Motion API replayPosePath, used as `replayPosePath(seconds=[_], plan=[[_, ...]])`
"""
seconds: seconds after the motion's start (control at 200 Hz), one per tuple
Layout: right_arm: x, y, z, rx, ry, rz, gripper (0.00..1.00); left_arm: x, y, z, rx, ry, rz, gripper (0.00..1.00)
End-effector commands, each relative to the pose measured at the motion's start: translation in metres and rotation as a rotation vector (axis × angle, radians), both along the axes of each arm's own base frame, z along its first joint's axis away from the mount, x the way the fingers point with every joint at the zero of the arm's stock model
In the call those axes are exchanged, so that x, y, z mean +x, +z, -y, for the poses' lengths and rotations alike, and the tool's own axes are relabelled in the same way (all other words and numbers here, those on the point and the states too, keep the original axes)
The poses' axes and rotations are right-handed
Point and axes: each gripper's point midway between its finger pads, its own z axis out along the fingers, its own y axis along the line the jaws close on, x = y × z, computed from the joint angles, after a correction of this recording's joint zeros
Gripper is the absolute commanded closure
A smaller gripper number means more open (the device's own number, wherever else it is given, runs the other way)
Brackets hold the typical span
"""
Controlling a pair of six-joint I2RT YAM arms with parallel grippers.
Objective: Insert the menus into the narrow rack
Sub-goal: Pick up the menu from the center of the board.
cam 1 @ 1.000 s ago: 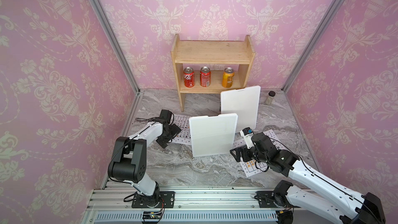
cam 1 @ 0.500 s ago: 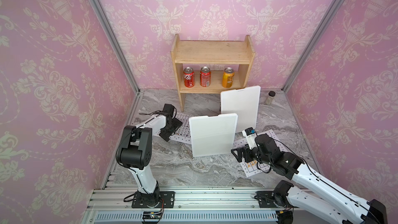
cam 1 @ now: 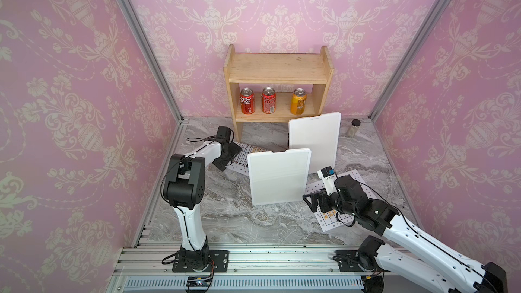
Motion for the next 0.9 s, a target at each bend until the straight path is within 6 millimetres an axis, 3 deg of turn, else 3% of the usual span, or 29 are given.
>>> replayPosePath(seconds=[0.0,0.31,0.44,0.896], plan=[[0.004,-0.002,0.000,-0.002,-0.007,0.010,0.00,-0.009,-0.038,0.000,0.030,-0.032,-0.070,0.01],[0.005,-0.005,0.000,-0.008,-0.008,0.000,0.00,0.026,-0.008,0.024,-0.046,-0.083,0.123,0.01],[0.006,-0.008,-0.001,-0.013,-0.005,-0.007,0.00,0.028,0.006,0.033,-0.043,-0.124,0.187,0.01],[0.007,-0.010,-0.002,-0.022,-0.006,-0.019,0.00,0.037,0.037,0.034,-0.053,-0.131,0.322,0.01]])
